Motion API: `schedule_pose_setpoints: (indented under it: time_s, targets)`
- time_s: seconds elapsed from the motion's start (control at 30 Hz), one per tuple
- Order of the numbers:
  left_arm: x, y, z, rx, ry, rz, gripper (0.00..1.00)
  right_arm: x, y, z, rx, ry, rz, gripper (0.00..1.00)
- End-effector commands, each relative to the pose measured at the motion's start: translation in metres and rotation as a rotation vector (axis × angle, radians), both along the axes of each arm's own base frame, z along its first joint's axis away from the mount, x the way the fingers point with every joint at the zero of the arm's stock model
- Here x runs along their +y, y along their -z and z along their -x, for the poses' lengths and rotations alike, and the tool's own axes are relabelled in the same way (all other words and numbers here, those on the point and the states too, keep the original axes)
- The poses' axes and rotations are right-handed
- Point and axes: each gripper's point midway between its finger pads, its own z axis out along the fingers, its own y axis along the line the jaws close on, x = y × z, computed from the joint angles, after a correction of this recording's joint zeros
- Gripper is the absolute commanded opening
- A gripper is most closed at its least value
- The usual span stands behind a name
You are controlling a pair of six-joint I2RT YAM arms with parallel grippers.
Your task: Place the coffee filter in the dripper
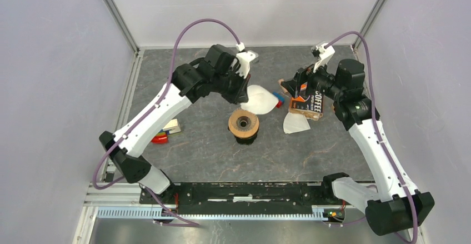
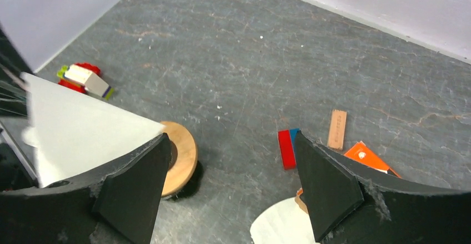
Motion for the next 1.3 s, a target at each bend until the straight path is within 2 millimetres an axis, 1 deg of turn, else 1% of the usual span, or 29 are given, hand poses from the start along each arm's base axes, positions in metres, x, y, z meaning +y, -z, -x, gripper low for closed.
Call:
schedule_pose_setpoints:
  time_s: [0.0, 0.13, 0.33, 0.43, 0.5, 0.63, 0.83, 0.93, 1.1, 1.27]
  targets:
    - [0.045, 0.014, 0.040, 0.032, 0.149, -0.172, 0.02, 0.000, -0.001, 0.011, -0.082, -0.052, 0.058, 0.88]
    - [0.052, 0.027, 0.049, 0.121, 0.159, -0.194, 0.02, -0.002, 0.002, 0.012, -0.076, -0.043, 0.064, 0.88]
    - [0.060, 0.041, 0.051, 0.291, 0.144, -0.177, 0.02, -0.012, 0.012, 0.010, -0.088, -0.006, 0.118, 0.88]
    - [0.057, 0.051, 0.056, 0.372, 0.153, -0.159, 0.02, -0.014, 0.014, 0.010, -0.089, 0.004, 0.122, 0.88]
    - [0.056, 0.059, 0.056, 0.406, 0.155, -0.165, 0.02, -0.013, 0.017, 0.010, -0.085, 0.005, 0.120, 0.88]
    - [0.057, 0.070, 0.044, 0.420, 0.126, -0.194, 0.02, -0.010, 0.019, 0.009, -0.072, -0.008, 0.112, 0.88]
    - [0.054, 0.081, 0.022, 0.455, 0.067, -0.178, 0.02, -0.006, 0.019, 0.010, -0.073, -0.033, 0.094, 0.88]
    - [0.053, 0.091, 0.018, 0.457, 0.063, -0.180, 0.02, 0.000, 0.020, 0.011, -0.070, -0.067, 0.083, 0.88]
    - [0.052, 0.098, 0.013, 0.408, 0.056, -0.172, 0.02, 0.013, 0.025, 0.015, -0.060, -0.147, 0.065, 0.88]
    - [0.058, 0.108, 0.005, 0.331, 0.030, -0.187, 0.02, 0.033, 0.037, 0.025, -0.079, -0.233, 0.083, 0.88]
